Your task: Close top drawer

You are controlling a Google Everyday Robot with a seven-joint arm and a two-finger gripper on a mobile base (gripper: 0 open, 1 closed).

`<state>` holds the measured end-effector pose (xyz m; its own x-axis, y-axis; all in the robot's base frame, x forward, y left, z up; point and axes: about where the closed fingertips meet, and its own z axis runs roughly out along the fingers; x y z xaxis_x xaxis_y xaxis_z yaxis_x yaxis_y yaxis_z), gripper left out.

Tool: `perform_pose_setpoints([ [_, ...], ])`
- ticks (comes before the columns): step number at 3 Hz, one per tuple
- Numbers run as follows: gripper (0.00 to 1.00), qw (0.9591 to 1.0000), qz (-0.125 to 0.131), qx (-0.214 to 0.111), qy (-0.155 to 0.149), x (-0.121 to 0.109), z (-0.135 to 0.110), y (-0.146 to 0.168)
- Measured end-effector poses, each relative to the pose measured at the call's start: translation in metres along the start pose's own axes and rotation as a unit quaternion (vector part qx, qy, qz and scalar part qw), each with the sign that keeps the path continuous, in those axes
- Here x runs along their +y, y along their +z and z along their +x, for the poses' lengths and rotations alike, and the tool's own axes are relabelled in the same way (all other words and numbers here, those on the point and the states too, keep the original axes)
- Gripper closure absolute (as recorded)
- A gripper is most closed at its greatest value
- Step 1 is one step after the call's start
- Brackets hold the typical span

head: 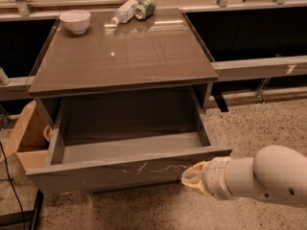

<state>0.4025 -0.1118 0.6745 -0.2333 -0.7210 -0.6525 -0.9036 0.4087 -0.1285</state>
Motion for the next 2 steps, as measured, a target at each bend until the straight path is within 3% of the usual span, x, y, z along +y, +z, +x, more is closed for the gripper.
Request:
perform_pose_setpoints([
  [2, 1.0, 0.9993, 0.017, -0.029, -0.012, -0.01, -0.007, 0.035],
])
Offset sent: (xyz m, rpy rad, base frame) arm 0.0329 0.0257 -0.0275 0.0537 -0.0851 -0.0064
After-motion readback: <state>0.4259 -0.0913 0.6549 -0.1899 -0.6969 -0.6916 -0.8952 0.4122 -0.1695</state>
